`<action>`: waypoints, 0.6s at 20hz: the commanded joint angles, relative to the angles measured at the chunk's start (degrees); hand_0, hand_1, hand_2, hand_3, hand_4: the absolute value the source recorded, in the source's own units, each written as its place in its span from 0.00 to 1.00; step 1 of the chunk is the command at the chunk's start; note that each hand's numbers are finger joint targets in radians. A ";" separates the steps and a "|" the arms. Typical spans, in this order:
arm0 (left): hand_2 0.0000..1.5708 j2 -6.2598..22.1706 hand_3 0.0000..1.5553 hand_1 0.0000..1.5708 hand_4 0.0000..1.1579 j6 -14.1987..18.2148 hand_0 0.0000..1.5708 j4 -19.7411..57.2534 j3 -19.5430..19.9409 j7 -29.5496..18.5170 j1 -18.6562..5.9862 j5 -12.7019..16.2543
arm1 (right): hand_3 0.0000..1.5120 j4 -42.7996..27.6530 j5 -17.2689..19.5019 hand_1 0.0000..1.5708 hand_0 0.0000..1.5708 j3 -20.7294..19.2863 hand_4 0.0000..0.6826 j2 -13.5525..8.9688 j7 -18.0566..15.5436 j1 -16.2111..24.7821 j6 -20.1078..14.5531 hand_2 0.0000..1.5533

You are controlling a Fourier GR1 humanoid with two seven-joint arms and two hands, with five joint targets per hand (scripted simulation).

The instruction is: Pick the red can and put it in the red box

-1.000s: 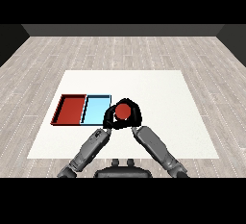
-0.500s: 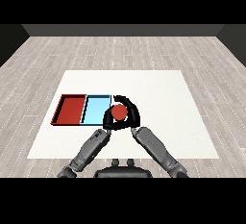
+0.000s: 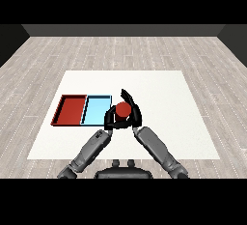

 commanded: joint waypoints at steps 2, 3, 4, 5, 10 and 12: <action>1.00 -0.72 0.95 1.00 0.98 -3.37 1.00 -1.56 2.23 -1.03 2.28 -3.14 | 0.00 1.90 -1.23 0.00 0.00 -0.59 0.00 0.14 -1.90 0.23 0.01 0.00; 1.00 -0.72 0.95 1.00 0.98 0.92 1.00 -6.68 0.32 2.38 4.20 -5.50 | 0.00 0.48 -0.06 0.00 0.00 -1.26 0.00 0.14 0.26 -0.89 0.68 0.00; 1.00 -0.73 0.95 1.00 0.98 -1.61 1.00 -0.68 2.00 -2.51 3.39 -2.80 | 0.00 -2.20 -0.21 0.00 0.00 -4.98 0.00 -0.78 0.99 1.35 4.70 0.00; 1.00 -0.73 0.95 1.00 0.98 -2.75 1.00 -2.73 4.79 1.63 1.16 -3.02 | 0.00 -0.15 -1.07 0.00 0.00 -4.51 0.00 0.13 -0.68 1.23 4.12 0.00; 0.99 -0.72 0.94 1.00 0.98 0.08 1.00 -2.60 3.36 1.67 1.54 -4.27 | 0.00 -8.60 -2.28 0.00 0.00 -6.41 0.00 -3.58 -2.31 9.99 9.76 0.00; 0.99 1.64 0.94 1.00 0.98 -3.23 1.00 -2.74 8.19 4.93 -2.47 -4.13 | 0.00 -14.75 -1.03 0.00 0.00 -7.19 0.00 -5.08 2.81 9.89 7.49 0.00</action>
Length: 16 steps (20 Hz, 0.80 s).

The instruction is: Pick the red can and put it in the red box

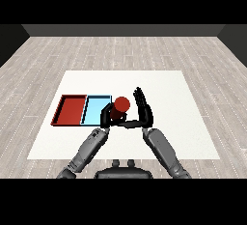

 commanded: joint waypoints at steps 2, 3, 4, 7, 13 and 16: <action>0.99 -0.34 0.94 1.00 0.97 -1.48 1.00 -1.12 3.14 0.85 1.04 -2.79 | 0.00 -6.60 1.14 0.00 0.00 -3.19 0.00 -1.29 1.25 4.34 1.96 0.00; 1.00 1.98 0.95 1.00 0.97 -0.74 1.00 -2.86 4.43 4.80 -2.46 -2.59 | 0.00 -8.39 -1.68 0.00 0.00 -3.64 0.00 -2.52 0.30 7.43 3.54 0.00; 1.00 2.43 0.95 1.00 0.97 -1.19 1.00 -2.27 4.64 2.14 0.69 -2.08 | 0.00 -12.42 -4.20 0.00 0.00 -5.81 0.00 -5.22 0.35 9.80 5.61 0.00; 1.00 5.58 0.95 1.00 0.98 -3.29 1.00 -4.68 8.51 3.30 0.84 -1.12 | 0.00 -15.70 -3.60 0.00 0.00 -6.52 0.00 -7.09 0.72 14.60 6.16 0.00; 1.00 13.71 0.96 1.00 0.97 -2.48 1.00 -9.39 13.28 11.38 0.60 -2.62 | 0.00 -15.96 -6.34 0.00 0.00 -12.87 0.00 -10.36 -0.29 19.73 9.10 0.00; 1.00 18.09 0.96 1.00 0.96 -2.37 1.00 -3.30 16.21 12.62 -2.57 -4.92 | 0.00 -14.05 -7.73 0.00 0.00 -14.73 0.00 -11.03 -3.33 23.60 11.49 0.00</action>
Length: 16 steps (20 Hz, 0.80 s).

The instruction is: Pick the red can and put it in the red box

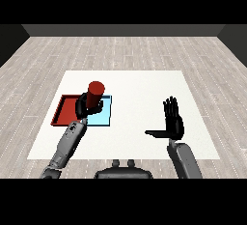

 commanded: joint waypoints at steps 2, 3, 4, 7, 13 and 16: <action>1.00 6.41 0.96 1.00 0.97 -0.44 1.00 0.10 2.94 3.07 1.56 -3.17 | 0.00 0.02 -1.72 0.00 0.00 -3.03 0.00 -0.77 -0.44 3.83 1.80 0.00; 1.00 10.41 0.96 1.00 0.99 -1.02 1.00 4.47 4.47 4.48 0.91 -3.60 | 0.00 0.49 -1.83 0.00 0.00 -2.82 0.00 -1.56 -2.83 6.59 3.28 0.00; 0.98 11.74 0.95 1.00 0.98 -2.46 1.00 8.16 5.46 4.27 -1.18 -3.91 | 0.00 1.86 0.61 0.00 0.00 -0.27 0.00 1.30 -4.87 7.08 1.34 0.00; 0.99 13.68 0.96 1.00 0.96 -3.80 1.00 17.27 6.20 6.93 -2.60 -4.99 | 0.00 2.30 -2.92 0.00 0.00 -4.75 0.00 -1.43 -1.10 3.42 3.13 0.00; 0.99 17.32 0.94 1.00 0.91 -7.24 1.00 38.09 6.67 7.86 -5.15 -8.35 | 0.00 7.39 -2.63 0.00 0.00 -5.78 0.00 -1.23 -2.09 0.10 3.96 0.00; 0.91 16.86 0.88 0.96 0.84 -7.39 0.96 47.74 6.64 10.34 -8.73 -9.99 | 0.00 10.69 -3.19 0.00 0.00 -5.79 0.00 0.79 -5.37 -0.62 5.15 0.00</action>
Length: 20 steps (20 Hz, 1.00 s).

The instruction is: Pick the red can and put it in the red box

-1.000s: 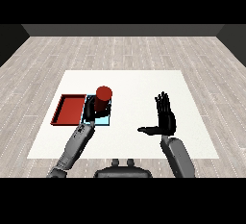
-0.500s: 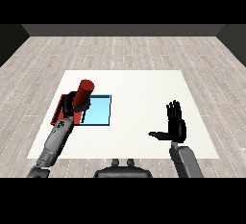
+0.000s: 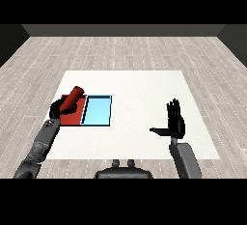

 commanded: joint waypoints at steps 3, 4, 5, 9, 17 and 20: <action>0.62 1.17 0.40 0.68 0.71 -2.22 0.68 19.89 -0.98 4.75 -7.24 -4.54 | 0.00 5.00 0.81 0.00 0.00 -0.39 0.00 1.59 -1.00 -3.46 -0.62 0.00; 0.38 1.08 0.00 0.40 0.67 -4.19 0.40 21.90 0.17 1.31 -5.42 -3.54 | 0.00 7.26 2.65 0.00 0.00 -0.44 0.00 1.42 -3.43 -3.22 -0.51 0.00; 0.00 -0.74 0.00 0.00 0.62 -2.01 0.00 24.68 -0.93 2.47 -7.74 -5.36 | 0.00 5.79 2.27 0.00 0.00 -0.16 0.00 1.66 -3.63 -2.44 -0.24 0.00; 0.66 -1.63 0.00 0.71 0.56 -4.94 0.71 30.90 -0.26 0.31 -8.58 -5.60 | 0.00 9.92 2.10 0.00 0.00 -1.76 0.00 0.93 -2.92 -5.78 0.27 0.00; 0.00 -0.17 0.00 0.00 0.00 -9.16 0.00 35.87 0.99 -0.89 -12.61 -5.66 | 0.00 10.58 1.70 0.00 0.00 -1.90 0.00 1.93 -4.90 -6.03 1.80 0.00; 0.00 0.01 0.00 0.00 0.00 -10.99 0.00 28.55 9.22 -11.41 -11.65 2.91 | 0.00 10.38 1.18 0.00 0.00 -1.31 0.00 1.64 -5.15 -4.50 3.35 0.00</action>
